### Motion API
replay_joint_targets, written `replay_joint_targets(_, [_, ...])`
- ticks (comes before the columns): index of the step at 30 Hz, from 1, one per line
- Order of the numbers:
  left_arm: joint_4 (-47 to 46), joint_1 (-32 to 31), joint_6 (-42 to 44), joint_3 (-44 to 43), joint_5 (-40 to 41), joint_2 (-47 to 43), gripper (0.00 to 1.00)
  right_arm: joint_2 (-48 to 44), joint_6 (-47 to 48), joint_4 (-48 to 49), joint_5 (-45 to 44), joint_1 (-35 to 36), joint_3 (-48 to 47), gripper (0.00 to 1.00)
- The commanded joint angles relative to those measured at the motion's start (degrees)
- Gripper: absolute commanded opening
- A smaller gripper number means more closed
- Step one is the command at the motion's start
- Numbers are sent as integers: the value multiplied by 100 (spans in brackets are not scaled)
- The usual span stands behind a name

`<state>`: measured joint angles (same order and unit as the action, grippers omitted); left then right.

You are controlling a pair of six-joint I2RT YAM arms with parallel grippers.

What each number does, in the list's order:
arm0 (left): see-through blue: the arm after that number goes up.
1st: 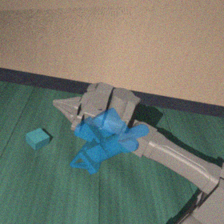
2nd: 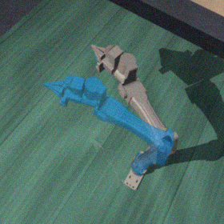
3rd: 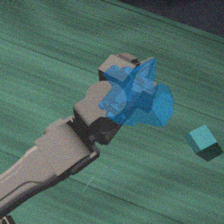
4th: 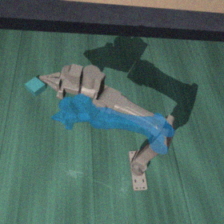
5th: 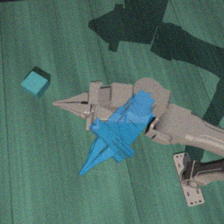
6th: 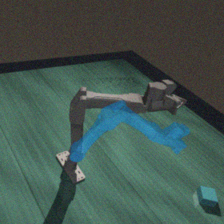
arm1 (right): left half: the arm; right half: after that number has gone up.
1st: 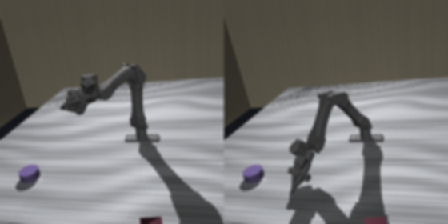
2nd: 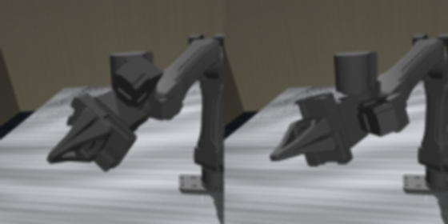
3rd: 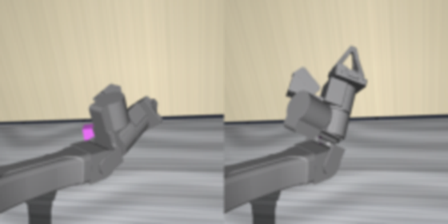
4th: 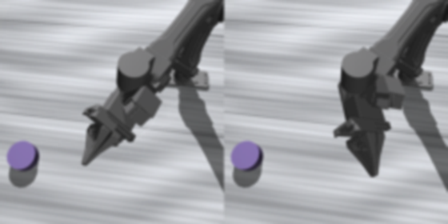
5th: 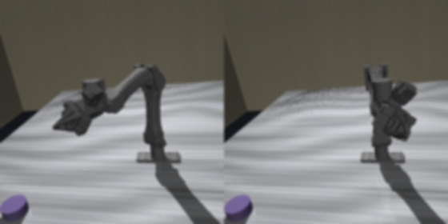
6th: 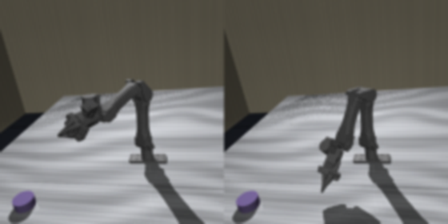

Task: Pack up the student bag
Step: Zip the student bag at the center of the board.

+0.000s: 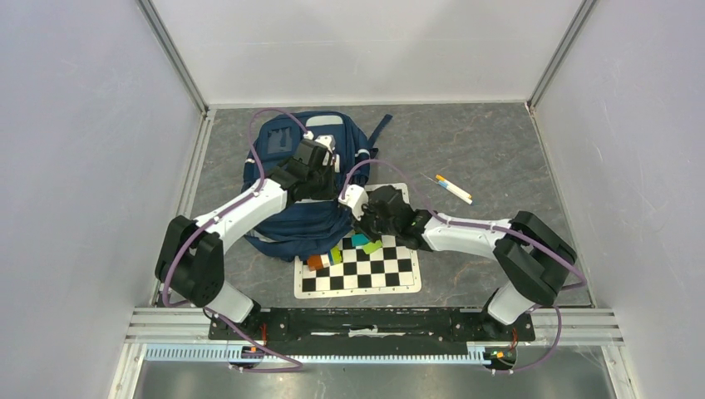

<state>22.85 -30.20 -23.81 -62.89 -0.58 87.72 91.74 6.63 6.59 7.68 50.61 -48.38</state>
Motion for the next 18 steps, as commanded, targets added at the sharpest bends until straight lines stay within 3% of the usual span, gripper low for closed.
replay_joint_targets(1, [-1195,183,-347,-232,320,50,2,52,-575,-111,324,530,-132,0])
replay_joint_targets(10, [-1570,200,90,71,84,-311,5,56,-1557,890,130,907,113,0])
replay_joint_targets(12, [-1215,260,368,32,105,-494,25,-46,-1531,860,-53,898,152,0])
replay_joint_targets(14, [-827,330,631,42,267,-721,56,-159,-1469,792,-181,861,164,0])
replay_joint_targets(16, [-511,365,885,128,479,-1036,74,-218,-1431,700,-206,788,154,0])
replay_joint_targets(18, [-270,365,1165,280,493,-1355,84,-263,-1423,638,-206,720,153,0])
